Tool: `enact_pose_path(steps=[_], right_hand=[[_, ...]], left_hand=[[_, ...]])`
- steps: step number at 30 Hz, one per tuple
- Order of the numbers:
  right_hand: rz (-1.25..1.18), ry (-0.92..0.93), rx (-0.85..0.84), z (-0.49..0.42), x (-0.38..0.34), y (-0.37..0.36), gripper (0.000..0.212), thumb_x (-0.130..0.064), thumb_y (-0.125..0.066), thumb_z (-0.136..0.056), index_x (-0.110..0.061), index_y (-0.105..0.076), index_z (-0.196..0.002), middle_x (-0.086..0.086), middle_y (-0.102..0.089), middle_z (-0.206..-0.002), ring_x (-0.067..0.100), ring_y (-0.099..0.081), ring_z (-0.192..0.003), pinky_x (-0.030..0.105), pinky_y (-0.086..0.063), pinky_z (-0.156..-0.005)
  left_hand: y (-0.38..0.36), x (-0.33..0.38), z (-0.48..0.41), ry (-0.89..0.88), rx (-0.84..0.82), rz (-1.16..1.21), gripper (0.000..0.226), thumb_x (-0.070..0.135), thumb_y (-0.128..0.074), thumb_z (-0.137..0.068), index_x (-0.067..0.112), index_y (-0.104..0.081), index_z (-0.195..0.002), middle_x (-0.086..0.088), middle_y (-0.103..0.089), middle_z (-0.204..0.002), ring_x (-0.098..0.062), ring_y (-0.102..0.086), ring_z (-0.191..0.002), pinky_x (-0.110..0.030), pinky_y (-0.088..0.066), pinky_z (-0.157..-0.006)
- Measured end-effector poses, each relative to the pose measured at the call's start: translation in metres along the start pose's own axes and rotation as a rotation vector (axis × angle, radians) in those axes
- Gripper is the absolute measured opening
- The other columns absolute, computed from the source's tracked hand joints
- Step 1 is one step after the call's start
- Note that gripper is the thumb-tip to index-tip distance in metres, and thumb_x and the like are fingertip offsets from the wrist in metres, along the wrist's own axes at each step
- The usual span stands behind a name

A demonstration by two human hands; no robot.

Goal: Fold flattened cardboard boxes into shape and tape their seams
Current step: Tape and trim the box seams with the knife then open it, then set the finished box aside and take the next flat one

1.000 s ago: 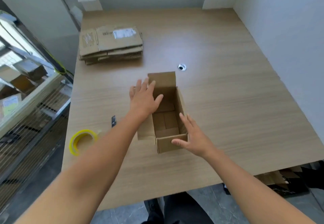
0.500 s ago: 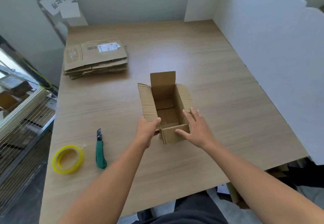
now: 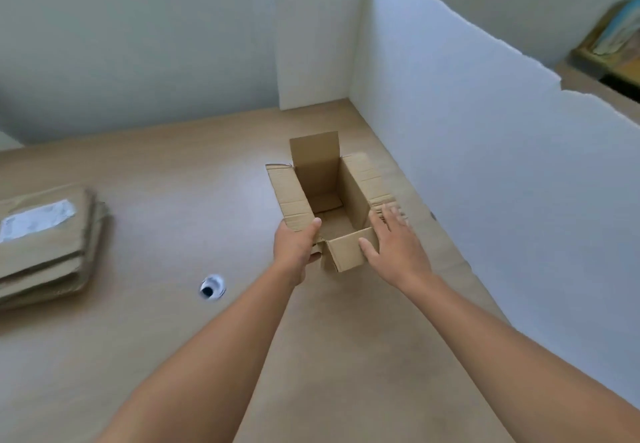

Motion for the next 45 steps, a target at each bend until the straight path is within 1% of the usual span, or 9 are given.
enact_pose_path(steps=[9, 12, 14, 17, 20, 25, 36, 41, 45], right_hand=[[0.041, -0.057, 0.009, -0.145, 0.083, 0.037, 0.061, -0.043, -0.033, -0.107, -0.018, -0.021, -0.162, 0.009, -0.009, -0.17, 0.026, -0.002, -0.157, 0.042, -0.005, -0.127], [0.046, -0.02, 0.128, -0.157, 0.073, 0.056, 0.059, -0.035, -0.041, -0.104, -0.016, -0.029, -0.159, 0.011, -0.017, -0.169, 0.029, -0.007, -0.157, 0.044, -0.007, -0.126], [-0.049, 0.104, 0.295, -0.15, 0.043, 0.061, 0.055, -0.027, -0.05, -0.101, -0.013, -0.041, -0.154, 0.013, -0.03, -0.164, 0.03, -0.015, -0.156, 0.046, -0.011, -0.126], [-0.19, 0.274, 0.334, -0.133, -0.027, 0.046, 0.052, -0.026, -0.055, -0.099, -0.01, -0.049, -0.149, 0.014, -0.04, -0.159, 0.031, -0.024, -0.153, 0.048, -0.016, -0.125], [-0.211, 0.371, 0.121, -0.114, -0.116, 0.006, 0.055, -0.036, -0.049, -0.103, -0.014, -0.041, -0.154, 0.01, -0.033, -0.163, 0.028, -0.017, -0.155, 0.047, -0.013, -0.126], [-0.191, 0.539, -0.12, -0.078, -0.282, -0.067, 0.064, -0.051, -0.034, -0.106, -0.016, -0.026, -0.159, 0.004, -0.022, -0.167, 0.023, -0.007, -0.156, 0.044, -0.007, -0.126], [-0.438, 0.455, -0.29, -0.06, -0.563, -0.147, 0.073, -0.047, -0.051, -0.1, -0.018, -0.02, -0.16, 0.003, -0.022, -0.165, 0.023, -0.026, -0.15, 0.04, -0.03, -0.118], [-0.392, 0.225, -0.22, -0.086, -0.606, -0.164, 0.07, -0.043, -0.049, -0.097, -0.018, -0.024, -0.157, 0.006, -0.018, -0.163, 0.03, -0.028, -0.145, 0.046, -0.04, -0.11], [-0.369, 0.144, -0.22, -0.087, -0.612, -0.168, 0.073, -0.043, -0.05, -0.094, -0.018, -0.024, -0.157, 0.01, -0.035, -0.154, 0.032, -0.026, -0.141, 0.048, -0.04, -0.107]], left_hand=[[-0.134, 0.063, -0.118, 0.027, -0.04, 0.004, 0.039, 0.025, -0.075, -0.089, 0.018, -0.055, -0.122, -0.008, -0.068, -0.116, -0.024, -0.067, -0.095, -0.045, -0.061, -0.081], [-0.14, 0.079, -0.125, 0.065, -0.023, -0.03, 0.072, 0.057, -0.073, -0.083, 0.021, -0.037, -0.133, 0.002, -0.051, -0.128, -0.024, -0.053, -0.112, -0.052, -0.051, -0.098], [-0.116, 0.091, -0.124, 0.063, 0.013, -0.01, 0.067, 0.072, -0.061, -0.082, 0.026, -0.035, -0.125, 0.003, -0.045, -0.128, -0.026, -0.047, -0.116, -0.054, -0.045, -0.102], [-0.03, 0.1, -0.108, -0.178, 0.089, -0.274, 0.053, 0.07, -0.053, -0.089, 0.024, -0.05, -0.116, 0.003, -0.055, -0.13, -0.018, -0.052, -0.114, -0.041, -0.043, -0.095], [0.088, 0.094, -0.078, -0.43, 0.235, -0.755, 0.05, 0.059, -0.055, -0.094, 0.019, -0.06, -0.125, 0.002, -0.059, -0.131, -0.014, -0.05, -0.123, -0.035, -0.039, -0.101], [0.285, 0.081, -0.028, -0.345, 0.528, -1.077, 0.051, 0.054, -0.055, -0.095, 0.014, -0.059, -0.127, -0.004, -0.056, -0.134, -0.021, -0.041, -0.134, -0.04, -0.033, -0.111], [0.64, 0.093, -0.029, 0.072, 0.824, -0.899, 0.098, 0.079, -0.046, -0.081, 0.008, -0.039, -0.148, -0.021, -0.041, -0.149, -0.039, -0.034, -0.14, -0.053, -0.032, -0.114], [0.691, 0.082, -0.065, 0.134, 0.647, -0.697, 0.11, 0.08, -0.06, -0.076, 0.008, -0.027, -0.153, -0.018, -0.039, -0.152, -0.039, -0.041, -0.136, -0.056, -0.04, -0.109], [0.694, 0.081, -0.073, 0.054, 0.689, -0.712, 0.112, 0.078, -0.068, -0.069, 0.007, -0.034, -0.149, -0.016, -0.043, -0.147, -0.037, -0.043, -0.134, -0.056, -0.043, -0.106]])
Point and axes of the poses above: each hand's wrist, its own z-axis away from the middle knuckle, its own y-axis out of the back of the hand, x = y × z, the point moved 3 cm from there along -z, towards the middle knuckle
